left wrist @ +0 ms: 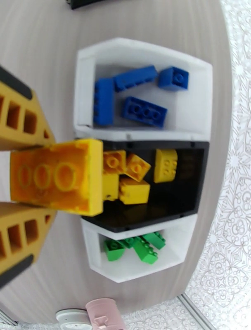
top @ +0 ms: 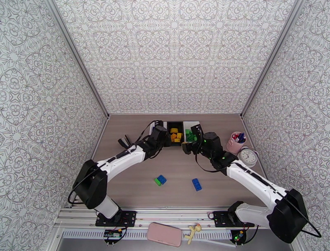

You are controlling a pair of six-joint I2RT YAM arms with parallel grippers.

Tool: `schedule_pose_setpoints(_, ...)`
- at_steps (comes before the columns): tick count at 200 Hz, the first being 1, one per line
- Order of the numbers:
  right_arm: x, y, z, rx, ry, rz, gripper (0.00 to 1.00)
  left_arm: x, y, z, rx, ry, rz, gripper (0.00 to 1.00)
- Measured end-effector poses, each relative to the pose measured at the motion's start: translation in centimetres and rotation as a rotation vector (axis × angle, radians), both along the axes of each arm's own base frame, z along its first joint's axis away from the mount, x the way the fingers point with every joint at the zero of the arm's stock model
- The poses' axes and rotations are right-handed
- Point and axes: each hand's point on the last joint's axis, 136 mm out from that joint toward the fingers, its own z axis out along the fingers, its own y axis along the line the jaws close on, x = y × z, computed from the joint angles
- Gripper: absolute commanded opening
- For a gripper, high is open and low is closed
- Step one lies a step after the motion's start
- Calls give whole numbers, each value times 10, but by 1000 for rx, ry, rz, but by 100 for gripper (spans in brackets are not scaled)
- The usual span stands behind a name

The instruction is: Sort the legos into containers by color

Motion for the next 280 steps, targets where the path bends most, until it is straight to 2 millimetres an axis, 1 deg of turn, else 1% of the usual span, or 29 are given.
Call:
schedule_pose_setpoints(27, -3, -3, 5, 5, -11, -4, 96, 30, -20, -3, -18, -9, -25, 22)
schedule_pose_setpoints(47, -5, -5, 9, 10, -21, -7, 96, 53, -31, -10, -36, -1, -35, 22)
schedule_pose_setpoints(77, -7, -8, 11, 7, -26, -17, 96, 83, -39, -28, -46, 17, -37, 22)
schedule_pose_setpoints(100, -9, -12, 12, 2, -27, -27, 96, 100, -40, -43, -49, 42, -37, 24)
schedule_pose_setpoints(109, -9, -13, 13, 1, -31, -32, 96, 104, -40, -49, -48, 55, -37, 27)
schedule_pose_setpoints(118, -10, -15, 14, 0, -35, -39, 96, 108, -40, -51, -48, 61, -41, 32)
schedule_pose_setpoints(152, -12, -18, 16, -3, -34, -46, 96, 111, -40, -50, -45, 57, -51, 52)
schedule_pose_setpoints(174, -14, -20, 19, 4, -35, -52, 96, 107, -41, -46, -41, 51, -73, 66)
schedule_pose_setpoints(192, -16, -21, 19, 10, -27, -56, 96, 94, -36, -38, -34, 45, -86, 81)
schedule_pose_setpoints(207, -18, -22, 16, 10, -10, -60, 96, 81, -30, -24, -31, 25, -96, 90)
schedule_pose_setpoints(224, -21, -24, 11, 8, 17, -68, 96, 62, -25, 0, -33, -20, -122, 98)
schedule_pose_setpoints(242, -25, -27, 3, -1, 56, -76, 96, 39, -22, 22, -39, -70, -152, 100)
schedule_pose_setpoints(255, -29, -29, -5, -9, 90, -83, 96, 21, -19, 33, -35, -103, -183, 100)
schedule_pose_setpoints(263, -31, -30, -9, -15, 112, -87, 96, 10, -16, 37, -31, -117, -203, 100)
schedule_pose_setpoints(280, -37, -34, -20, -29, 163, -99, 96, -13, -9, 37, -14, -133, -245, 100)
